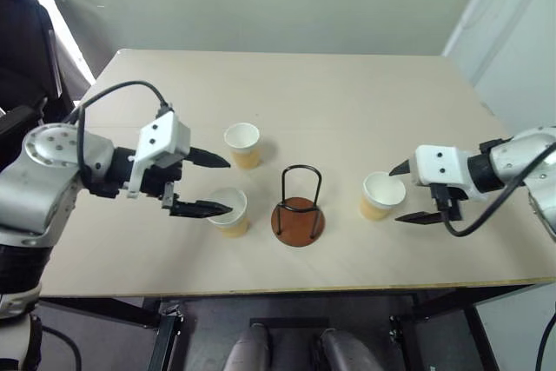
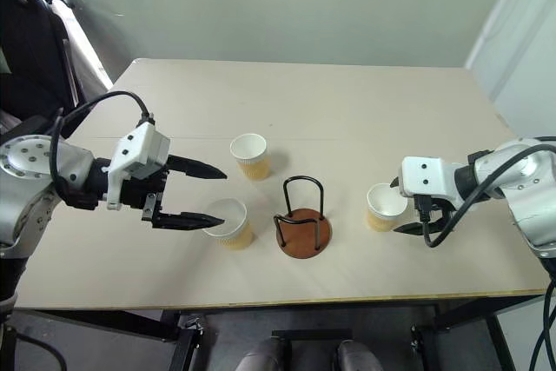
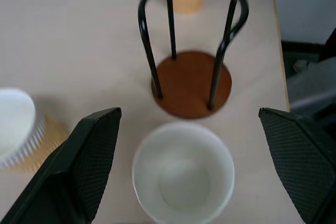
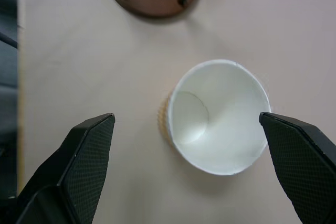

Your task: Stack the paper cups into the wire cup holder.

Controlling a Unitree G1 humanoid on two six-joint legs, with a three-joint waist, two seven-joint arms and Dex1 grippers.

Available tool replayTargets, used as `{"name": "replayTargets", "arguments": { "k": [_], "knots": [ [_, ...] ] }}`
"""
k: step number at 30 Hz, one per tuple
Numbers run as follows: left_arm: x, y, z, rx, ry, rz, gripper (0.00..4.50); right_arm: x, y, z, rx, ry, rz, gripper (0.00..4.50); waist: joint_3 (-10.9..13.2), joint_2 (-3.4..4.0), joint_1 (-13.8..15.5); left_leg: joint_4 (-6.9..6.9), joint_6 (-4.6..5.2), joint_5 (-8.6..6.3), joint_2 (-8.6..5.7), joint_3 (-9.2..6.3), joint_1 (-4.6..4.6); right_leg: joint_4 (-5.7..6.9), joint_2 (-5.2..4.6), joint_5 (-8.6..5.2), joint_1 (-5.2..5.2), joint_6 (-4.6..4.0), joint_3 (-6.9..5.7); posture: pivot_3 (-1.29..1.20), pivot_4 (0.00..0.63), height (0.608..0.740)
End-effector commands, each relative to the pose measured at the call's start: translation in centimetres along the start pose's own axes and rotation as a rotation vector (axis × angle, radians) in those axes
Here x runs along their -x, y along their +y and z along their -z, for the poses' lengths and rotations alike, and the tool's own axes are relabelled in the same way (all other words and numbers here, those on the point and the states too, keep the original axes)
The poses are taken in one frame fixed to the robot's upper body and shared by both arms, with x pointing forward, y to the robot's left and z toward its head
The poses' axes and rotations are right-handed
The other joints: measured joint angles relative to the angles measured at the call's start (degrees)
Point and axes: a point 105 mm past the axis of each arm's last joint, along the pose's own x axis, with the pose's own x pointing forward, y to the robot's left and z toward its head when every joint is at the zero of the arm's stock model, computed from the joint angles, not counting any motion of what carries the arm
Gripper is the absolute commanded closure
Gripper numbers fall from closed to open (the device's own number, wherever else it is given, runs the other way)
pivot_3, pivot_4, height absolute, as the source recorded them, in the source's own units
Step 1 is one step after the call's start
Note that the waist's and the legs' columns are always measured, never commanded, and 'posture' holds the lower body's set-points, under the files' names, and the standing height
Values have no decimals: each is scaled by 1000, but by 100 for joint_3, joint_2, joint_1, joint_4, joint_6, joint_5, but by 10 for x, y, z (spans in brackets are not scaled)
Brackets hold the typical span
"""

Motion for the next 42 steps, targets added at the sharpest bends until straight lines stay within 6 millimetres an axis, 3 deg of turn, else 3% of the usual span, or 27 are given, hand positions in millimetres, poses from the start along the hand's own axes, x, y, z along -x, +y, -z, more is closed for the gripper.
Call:
{"name": "replayTargets", "arguments": {
  "k": [1, 5, 8, 17, 19, 22, 26, 30, 34, 37, 42],
  "knots": [
    [9, -2, -7, -82, 43, -36, 0, 0, -7, -1, 58, 27, 22, 34, 0, 0, 6, 0, 1, 0, 0, 0, 0, -1, 0, 0, 0, 0, 0, 0, 150, 740],
    [10, -5, -3, -109, 69, -51, 0, -8, -3, 9, 81, 73, -8, 34, 0, 0, 25, -2, 3, -2, 0, 0, 0, -3, 0, -1, 1, 1, 0, 0, 150, 740],
    [12, -7, -4, -108, 69, -62, 0, -10, -4, 7, 88, 64, -17, 608, 0, 1, 25, -1, 3, -2, 0, 0, 0, -3, 0, 0, 2, 0, 0, 0, 150, 740],
    [15, -8, -7, -96, 54, -91, 0, -14, -4, 7, 109, 64, -44, 3913, 0, 0, 23, 0, 3, -2, 0, 0, 1, -2, 0, 0, 3, -1, 0, 0, 150, 740],
    [15, -7, -6, -94, 59, -97, 0, -16, -2, 4, 105, 47, -63, 4476, 0, 0, 22, -1, 3, -2, 0, 0, 1, -2, 0, 1, 2, -1, 0, 0, 150, 740],
    [16, -6, -5, -91, 64, -107, 0, -17, 1, 3, 105, 38, -90, 4476, 0, 0, 26, -1, 3, -2, 0, 0, 0, -2, 0, 0, 3, -1, 0, 0, 150, 740],
    [18, -4, -6, -92, 62, -118, 0, -6, -9, -9, 110, -9, -68, 4476, 0, 1, 20, 0, 3, -2, 0, 1, 1, -3, 0, 1, 3, -3, 0, 0, 150, 740],
    [25, 0, -6, -93, 67, -145, 0, 61, -48, -85, 196, -284, 35, 4476, 14, 25, -20, -2, 2, 1, 0, 9, -3, 4, 0, 4, -12, -7, 6, 0, 150, 740],
    [23, -1, -6, -90, 69, -141, 0, 83, -48, -133, 306, -434, 3, 4476, -7, -8, -19, -19, 2, 2, 10, 4, 0, -6, 13, -8, -13, -22, 8, 0, 150, 740],
    [21, -2, -6, -87, 66, -136, 0, 81, -35, -160, 329, -542, -90, 4476, -5, -6, -19, -17, -1, 1, 16, 2, -1, -7, 21, -15, -12, -33, 6, 0, 150, 740],
    [20, -7, 1, -79, 102, -127, 0, 41, -12, -156, 356, -476, -214, 4476, -1, 0, 8, -12, -6, 5, 14, -1, -7, -5, 19, -15, -15, -33, 5, 0, 150, 740]
  ]
}}
